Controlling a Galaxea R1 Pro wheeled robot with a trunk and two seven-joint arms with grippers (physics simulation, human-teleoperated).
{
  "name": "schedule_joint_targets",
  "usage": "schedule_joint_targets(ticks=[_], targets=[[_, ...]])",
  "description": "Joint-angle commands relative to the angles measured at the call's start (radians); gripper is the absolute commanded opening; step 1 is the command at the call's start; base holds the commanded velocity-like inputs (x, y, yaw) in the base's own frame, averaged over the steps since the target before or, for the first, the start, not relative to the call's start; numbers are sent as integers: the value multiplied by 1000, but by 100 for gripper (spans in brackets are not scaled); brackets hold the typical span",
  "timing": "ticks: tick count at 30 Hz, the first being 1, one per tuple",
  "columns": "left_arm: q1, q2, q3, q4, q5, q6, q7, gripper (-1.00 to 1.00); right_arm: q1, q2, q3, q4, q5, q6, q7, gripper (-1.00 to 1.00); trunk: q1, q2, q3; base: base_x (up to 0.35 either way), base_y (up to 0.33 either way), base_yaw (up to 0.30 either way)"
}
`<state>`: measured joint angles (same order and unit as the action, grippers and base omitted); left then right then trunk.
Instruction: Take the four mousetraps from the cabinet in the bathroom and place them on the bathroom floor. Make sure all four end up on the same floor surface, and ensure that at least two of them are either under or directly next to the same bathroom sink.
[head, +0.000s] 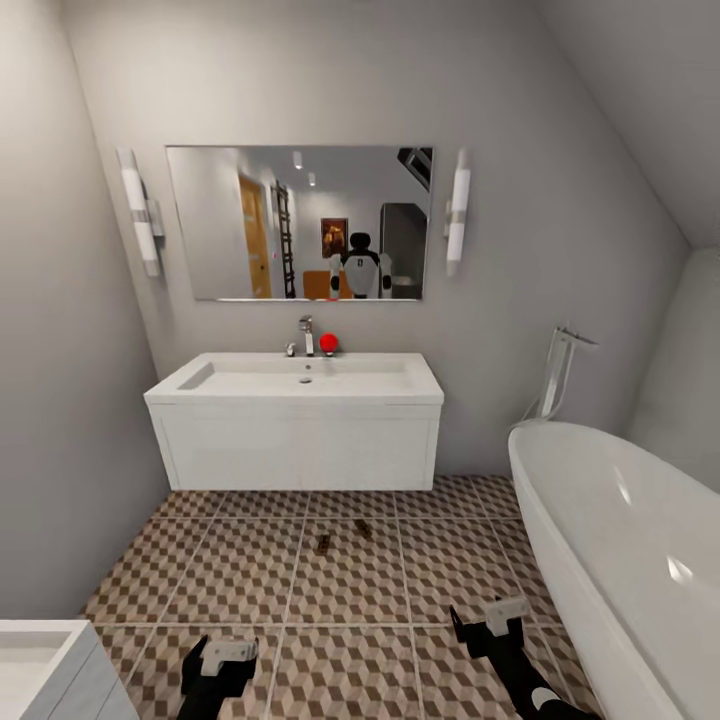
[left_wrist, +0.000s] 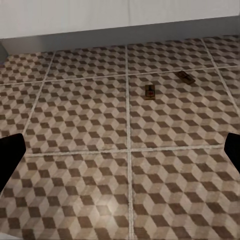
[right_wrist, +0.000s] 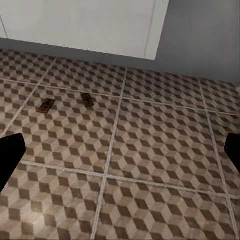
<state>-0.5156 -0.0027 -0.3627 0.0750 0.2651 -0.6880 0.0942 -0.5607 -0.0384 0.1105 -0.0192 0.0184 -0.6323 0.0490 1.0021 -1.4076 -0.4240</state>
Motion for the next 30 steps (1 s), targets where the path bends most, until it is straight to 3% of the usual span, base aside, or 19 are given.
schedule_joint_targets(ticks=[1,30], targets=[[-1,-1,-9,3,2,-5,6,100,-1,0,3,1,1,-3,0,100,-4,7,4,0,0,0],[-1,-3,-9,3,2,-3,7,100,-1,0,3,1,1,-3,0,100,-115,210,141,0,0,0]])
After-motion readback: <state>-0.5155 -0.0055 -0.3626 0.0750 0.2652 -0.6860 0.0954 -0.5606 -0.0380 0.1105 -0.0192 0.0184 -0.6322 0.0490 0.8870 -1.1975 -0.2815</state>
